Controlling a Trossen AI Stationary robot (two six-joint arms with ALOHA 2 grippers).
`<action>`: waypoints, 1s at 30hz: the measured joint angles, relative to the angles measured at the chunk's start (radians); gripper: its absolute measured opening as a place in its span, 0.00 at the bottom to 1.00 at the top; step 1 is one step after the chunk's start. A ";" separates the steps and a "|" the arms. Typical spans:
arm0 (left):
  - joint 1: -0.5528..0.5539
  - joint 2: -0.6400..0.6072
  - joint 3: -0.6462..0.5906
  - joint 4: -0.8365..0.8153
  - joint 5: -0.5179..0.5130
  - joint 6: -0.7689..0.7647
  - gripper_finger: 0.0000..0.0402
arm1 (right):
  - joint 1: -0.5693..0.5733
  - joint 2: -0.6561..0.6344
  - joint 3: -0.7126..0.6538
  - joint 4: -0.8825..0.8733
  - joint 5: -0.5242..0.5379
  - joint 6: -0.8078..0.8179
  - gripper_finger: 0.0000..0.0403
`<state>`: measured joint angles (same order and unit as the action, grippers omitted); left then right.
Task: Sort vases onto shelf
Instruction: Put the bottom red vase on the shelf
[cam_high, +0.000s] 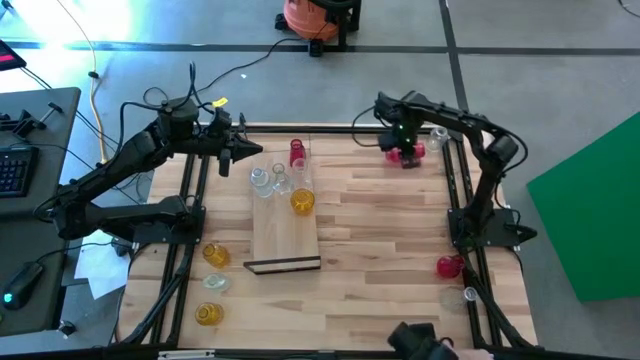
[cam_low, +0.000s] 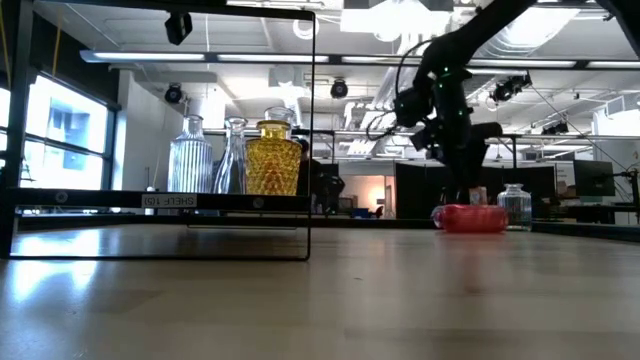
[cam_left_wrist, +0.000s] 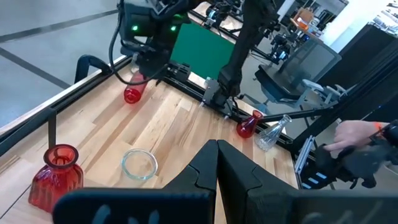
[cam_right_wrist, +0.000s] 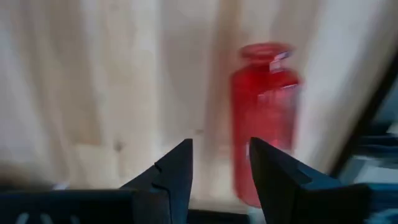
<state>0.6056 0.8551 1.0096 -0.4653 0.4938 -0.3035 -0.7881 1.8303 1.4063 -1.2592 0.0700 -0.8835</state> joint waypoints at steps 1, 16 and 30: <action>0.000 0.000 0.000 0.000 0.000 0.000 0.00 | -0.006 0.010 0.000 -0.022 -0.011 0.003 0.35; 0.000 0.000 0.000 0.000 -0.010 0.018 0.00 | 0.010 0.036 0.000 0.064 -0.030 0.007 0.59; 0.000 0.000 0.000 0.000 -0.010 -0.009 0.00 | 0.046 0.043 0.019 0.249 -0.041 -0.066 0.65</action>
<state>0.6056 0.8547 1.0096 -0.4656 0.4838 -0.3122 -0.7418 1.8738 1.4258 -1.0104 0.0289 -0.9492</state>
